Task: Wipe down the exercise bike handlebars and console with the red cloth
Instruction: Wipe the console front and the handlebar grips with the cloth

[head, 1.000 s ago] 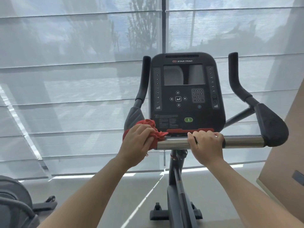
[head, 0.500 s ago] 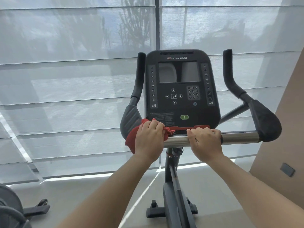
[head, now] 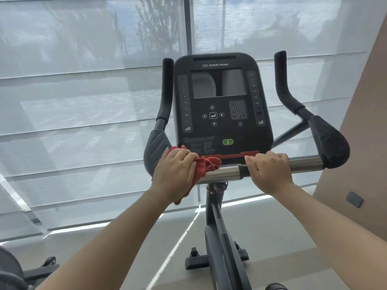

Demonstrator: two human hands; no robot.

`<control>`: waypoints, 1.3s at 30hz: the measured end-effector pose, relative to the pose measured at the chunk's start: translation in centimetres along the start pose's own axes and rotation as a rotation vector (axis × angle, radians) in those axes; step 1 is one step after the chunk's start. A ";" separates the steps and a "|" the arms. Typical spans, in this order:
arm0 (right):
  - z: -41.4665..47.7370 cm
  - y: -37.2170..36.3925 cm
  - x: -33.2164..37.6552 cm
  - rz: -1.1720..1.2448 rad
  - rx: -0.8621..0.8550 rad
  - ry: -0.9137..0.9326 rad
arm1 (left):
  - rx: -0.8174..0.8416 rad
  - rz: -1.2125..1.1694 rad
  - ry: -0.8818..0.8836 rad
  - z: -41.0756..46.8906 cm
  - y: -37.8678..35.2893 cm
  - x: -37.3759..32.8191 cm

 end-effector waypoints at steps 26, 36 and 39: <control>-1.0 0.6 -4.2 0.036 -0.152 -0.136 | -0.109 0.139 0.006 1.7 -1.5 -5.1; -1.2 0.5 -4.2 0.041 -0.134 -0.165 | -0.095 0.039 0.048 4.8 -4.1 -9.3; -1.1 0.6 -4.1 0.076 -0.087 -0.158 | -0.103 0.048 0.060 4.8 -4.0 -9.3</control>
Point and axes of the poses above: each hand's wrist, its own z-axis towards the middle knuckle, its own y-axis out of the back of the hand, x = y × z, the point moved 7 cm from there along z, towards the middle knuckle, and after that the axes turned 1 degree about y, right-handed, at the moved point
